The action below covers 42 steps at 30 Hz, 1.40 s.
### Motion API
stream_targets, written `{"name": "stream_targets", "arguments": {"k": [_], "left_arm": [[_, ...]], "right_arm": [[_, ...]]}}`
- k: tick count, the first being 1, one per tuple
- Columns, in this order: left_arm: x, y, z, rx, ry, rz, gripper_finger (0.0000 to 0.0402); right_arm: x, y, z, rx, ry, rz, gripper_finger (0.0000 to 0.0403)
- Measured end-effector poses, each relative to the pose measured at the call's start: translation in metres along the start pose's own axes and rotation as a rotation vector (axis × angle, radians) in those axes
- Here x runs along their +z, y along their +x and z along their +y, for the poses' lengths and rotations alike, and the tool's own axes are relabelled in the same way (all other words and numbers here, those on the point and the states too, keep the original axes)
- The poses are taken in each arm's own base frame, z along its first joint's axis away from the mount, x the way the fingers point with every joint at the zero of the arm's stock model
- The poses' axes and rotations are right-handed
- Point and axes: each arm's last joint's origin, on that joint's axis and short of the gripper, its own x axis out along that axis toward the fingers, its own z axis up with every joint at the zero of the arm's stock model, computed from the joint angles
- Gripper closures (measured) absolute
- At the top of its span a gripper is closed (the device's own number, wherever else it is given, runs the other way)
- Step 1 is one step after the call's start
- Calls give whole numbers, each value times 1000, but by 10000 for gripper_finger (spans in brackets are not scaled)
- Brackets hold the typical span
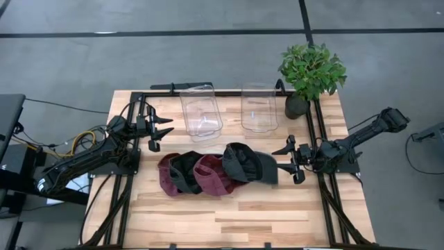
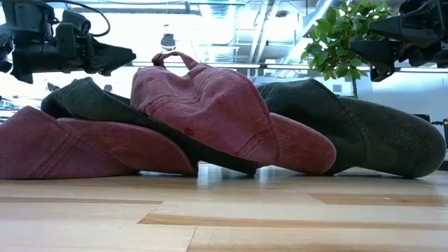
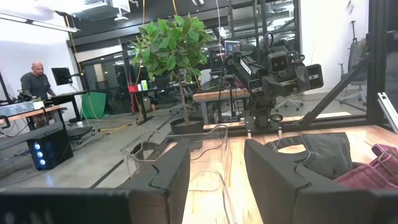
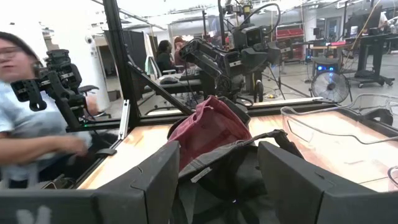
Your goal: Pick & Place hat
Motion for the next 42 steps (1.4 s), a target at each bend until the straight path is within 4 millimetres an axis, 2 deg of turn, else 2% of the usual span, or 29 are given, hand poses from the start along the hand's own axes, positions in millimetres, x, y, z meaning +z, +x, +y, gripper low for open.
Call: {"name": "stream_targets", "arguments": {"k": [42], "left_arm": [[0, 0, 0, 0, 0, 1, 252]], "right_arm": [[0, 0, 0, 0, 0, 0, 193]]}}
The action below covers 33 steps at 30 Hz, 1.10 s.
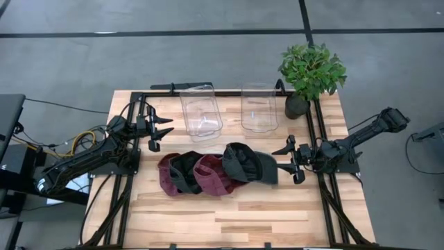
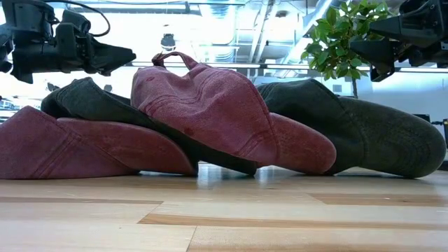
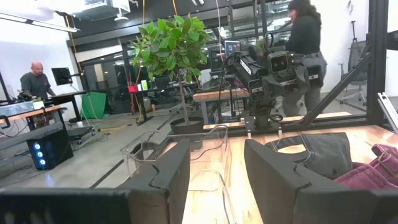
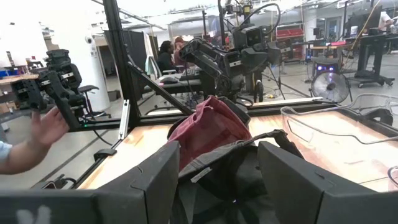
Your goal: Pick & Place hat
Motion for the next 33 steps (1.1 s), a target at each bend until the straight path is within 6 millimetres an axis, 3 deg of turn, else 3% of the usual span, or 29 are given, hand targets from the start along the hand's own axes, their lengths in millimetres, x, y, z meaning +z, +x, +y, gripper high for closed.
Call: {"name": "stream_targets", "arguments": {"k": [6, 8, 11, 16, 20, 25, 30, 33], "left_arm": [[2, 0, 0, 0, 2, -20, 252], [4, 1, -1, -11, -73, -41, 252], [11, 1, -4, -46, -251, -100, 252], [19, 3, -9, -98, -316, -167, 252], [18, 7, -18, -206, -421, -143, 252], [8, 18, -37, -363, -527, -30, 252], [-3, 28, -59, -348, -595, 68, 252], [-2, 31, -73, -415, -607, 71, 252]], "right_arm": [[3, 1, -2, -23, -160, -25, 193], [6, 1, -4, -37, -196, -53, 193], [9, 1, -4, -42, -149, -88, 193], [17, 0, -4, -42, -104, -169, 193], [19, -1, -3, -16, 96, -190, 193], [12, 3, -1, -13, 173, -42, 193], [0, 6, -1, -82, 184, 109, 193], [3, 11, 0, -91, 147, 125, 193]]}}
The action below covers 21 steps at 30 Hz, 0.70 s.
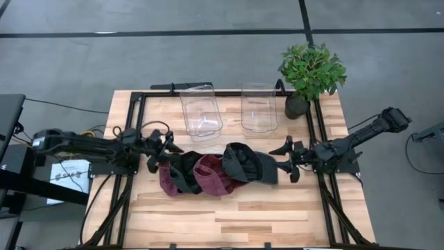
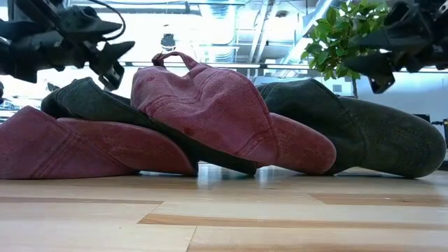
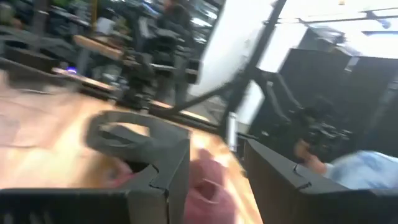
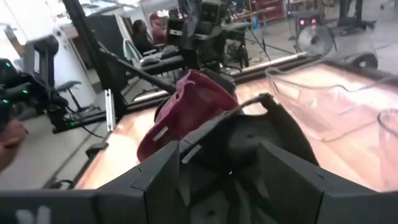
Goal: Pick & Place hat
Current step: Put the right black cap in the right transparent bin
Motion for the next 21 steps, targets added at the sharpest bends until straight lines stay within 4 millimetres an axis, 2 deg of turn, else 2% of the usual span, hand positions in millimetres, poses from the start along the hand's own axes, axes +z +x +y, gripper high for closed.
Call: {"name": "stream_targets", "arguments": {"k": [4, 8, 15, 21], "left_arm": [[-4, 6, -15, -118, 47, -4, 252], [-10, 9, -24, -156, 119, 17, 252], [-12, 21, -31, -86, 220, 36, 252], [-7, 43, -25, 41, 241, 178, 252]], "right_arm": [[7, 7, 6, 26, -106, 50, 193], [4, 14, 10, 52, -188, 186, 193], [-6, 28, 12, 16, -190, 292, 193], [-22, 34, 13, -11, -221, 464, 193]]}}
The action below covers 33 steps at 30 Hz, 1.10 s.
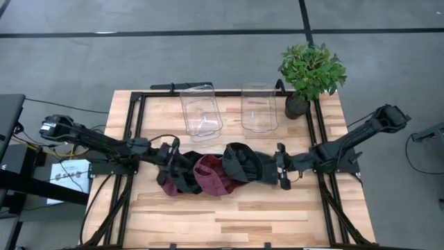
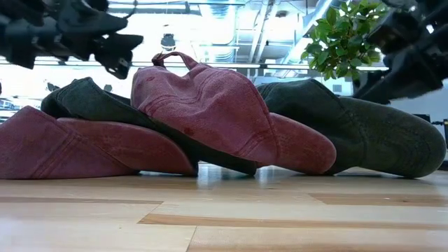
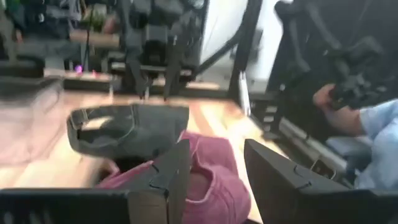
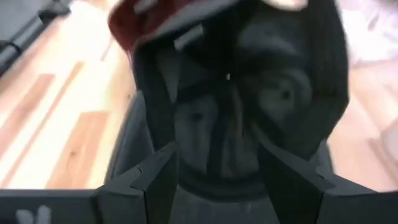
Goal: Pick & Place hat
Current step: Put the right black cap in the right transparent bin
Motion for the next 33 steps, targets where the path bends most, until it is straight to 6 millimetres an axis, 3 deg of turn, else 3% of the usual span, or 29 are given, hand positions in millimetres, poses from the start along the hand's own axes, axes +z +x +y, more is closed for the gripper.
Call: {"name": "stream_targets", "arguments": {"k": [11, 26, 30, 33], "left_arm": [[3, 20, -6, 6, 10, 124, 252], [7, 22, -9, 35, 28, 58, 252], [7, 22, -9, 35, 20, 54, 252], [7, 22, -9, 35, 4, 53, 252]], "right_arm": [[14, 5, 32, 169, -26, 21, 193], [-8, 27, 40, 32, 21, 154, 194], [-8, 28, 38, 25, 108, 162, 213], [-8, 28, 38, 27, 123, 160, 250]]}}
